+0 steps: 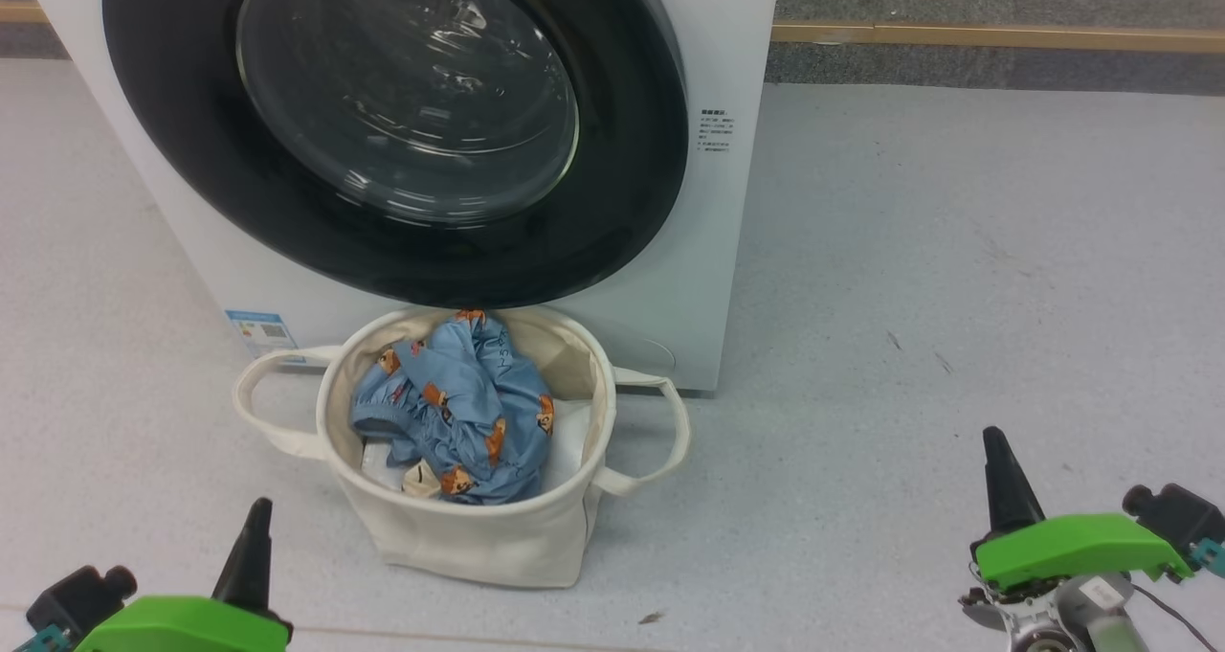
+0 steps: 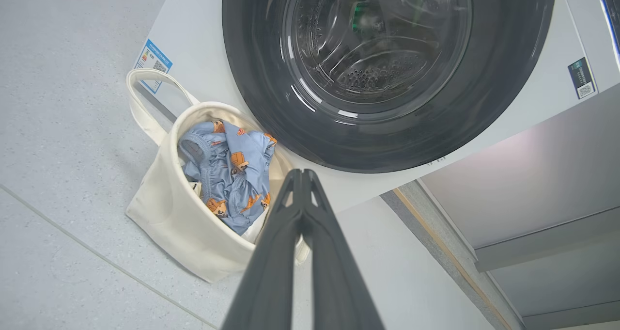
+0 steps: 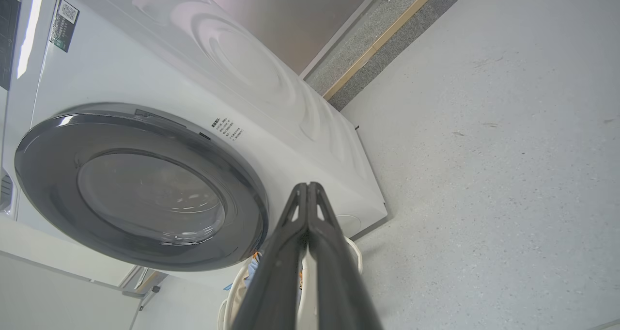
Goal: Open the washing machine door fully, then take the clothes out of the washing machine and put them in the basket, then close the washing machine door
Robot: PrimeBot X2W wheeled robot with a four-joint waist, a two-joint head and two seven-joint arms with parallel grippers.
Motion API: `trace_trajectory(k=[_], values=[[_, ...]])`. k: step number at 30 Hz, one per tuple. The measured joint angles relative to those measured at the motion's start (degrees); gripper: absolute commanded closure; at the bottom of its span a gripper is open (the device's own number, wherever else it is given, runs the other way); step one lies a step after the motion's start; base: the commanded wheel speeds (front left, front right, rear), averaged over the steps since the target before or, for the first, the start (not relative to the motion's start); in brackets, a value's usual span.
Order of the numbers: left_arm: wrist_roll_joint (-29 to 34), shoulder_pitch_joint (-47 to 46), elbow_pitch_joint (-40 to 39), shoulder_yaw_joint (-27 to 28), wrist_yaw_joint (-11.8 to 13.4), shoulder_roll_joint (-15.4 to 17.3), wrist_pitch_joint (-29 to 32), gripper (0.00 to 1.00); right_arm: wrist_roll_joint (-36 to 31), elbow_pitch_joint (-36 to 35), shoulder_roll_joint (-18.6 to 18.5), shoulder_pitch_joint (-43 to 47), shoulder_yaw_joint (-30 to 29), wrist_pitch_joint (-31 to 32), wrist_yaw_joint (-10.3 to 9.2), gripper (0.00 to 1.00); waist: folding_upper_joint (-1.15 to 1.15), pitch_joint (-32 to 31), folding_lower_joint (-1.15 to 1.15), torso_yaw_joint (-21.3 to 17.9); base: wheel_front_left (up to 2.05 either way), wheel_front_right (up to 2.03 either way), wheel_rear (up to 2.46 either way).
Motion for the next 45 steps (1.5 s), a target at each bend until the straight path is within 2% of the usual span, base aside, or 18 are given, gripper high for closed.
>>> trace_trajectory(k=[45], values=[[-17.5,2.1,-5.9,8.1,0.0,-8.4,7.2,1.0,27.6,-5.7,0.1,3.0,-2.8,7.3,-0.02,1.0,0.0,0.7,0.0,2.6,0.0,0.0,0.0]])
